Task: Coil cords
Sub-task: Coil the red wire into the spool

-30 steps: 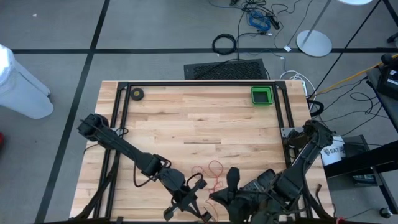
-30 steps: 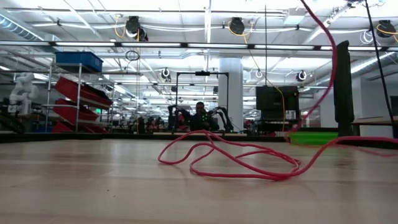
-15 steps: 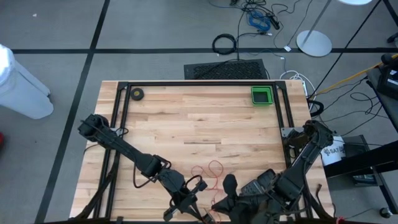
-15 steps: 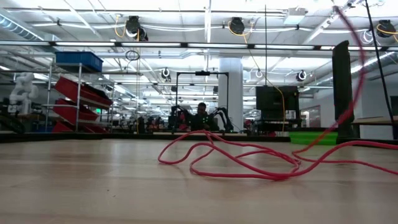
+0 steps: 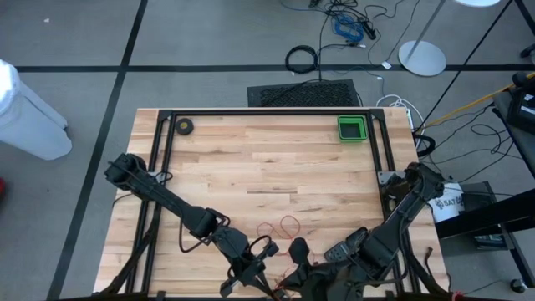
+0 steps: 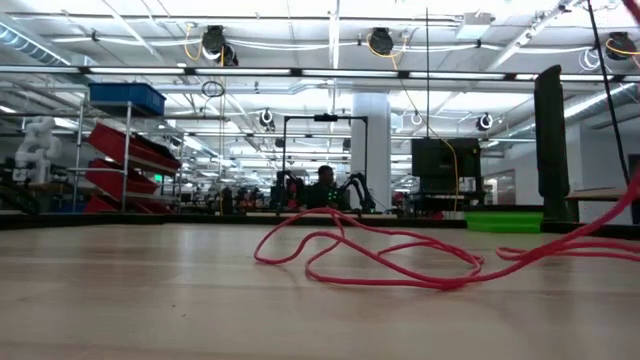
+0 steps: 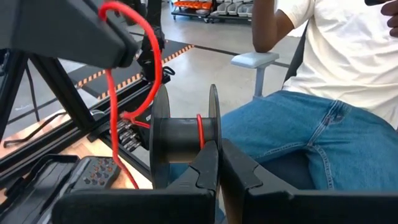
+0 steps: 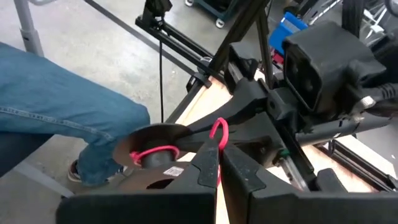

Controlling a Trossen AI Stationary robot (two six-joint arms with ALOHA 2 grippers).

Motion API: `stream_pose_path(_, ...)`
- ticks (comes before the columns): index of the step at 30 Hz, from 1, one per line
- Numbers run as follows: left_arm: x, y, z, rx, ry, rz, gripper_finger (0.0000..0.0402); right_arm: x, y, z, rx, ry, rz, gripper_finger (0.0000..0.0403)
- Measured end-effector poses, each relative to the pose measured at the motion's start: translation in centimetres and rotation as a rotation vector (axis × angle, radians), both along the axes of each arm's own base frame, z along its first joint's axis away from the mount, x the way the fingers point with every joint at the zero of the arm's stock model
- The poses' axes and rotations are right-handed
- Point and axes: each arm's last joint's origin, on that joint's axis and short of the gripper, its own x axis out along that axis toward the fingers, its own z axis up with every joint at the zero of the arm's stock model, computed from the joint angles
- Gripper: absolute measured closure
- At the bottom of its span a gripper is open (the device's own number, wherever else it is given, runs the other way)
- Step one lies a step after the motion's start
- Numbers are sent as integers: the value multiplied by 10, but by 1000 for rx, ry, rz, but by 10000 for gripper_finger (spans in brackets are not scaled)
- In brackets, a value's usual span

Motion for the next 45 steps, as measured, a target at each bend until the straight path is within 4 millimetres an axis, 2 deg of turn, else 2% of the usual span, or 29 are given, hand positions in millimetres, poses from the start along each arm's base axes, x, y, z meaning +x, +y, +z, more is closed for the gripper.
stream_pose_path(19, 4, 10, -4, 21, 50, 31, 394, -21, 34, 22, -4, -233, 175, 403)
stream_pose_path(27, 5, 9, -1, -9, 39, 36, 394, -4, 20, 19, 28, -207, 103, 403)
stream_pose_path(34, 5, 9, -1, -11, 36, 36, 394, 16, 13, 6, 30, -167, 107, 403)
stream_pose_path(45, 3, 5, 1, -21, 21, 24, 394, 20, 9, 6, 42, -163, 108, 403)
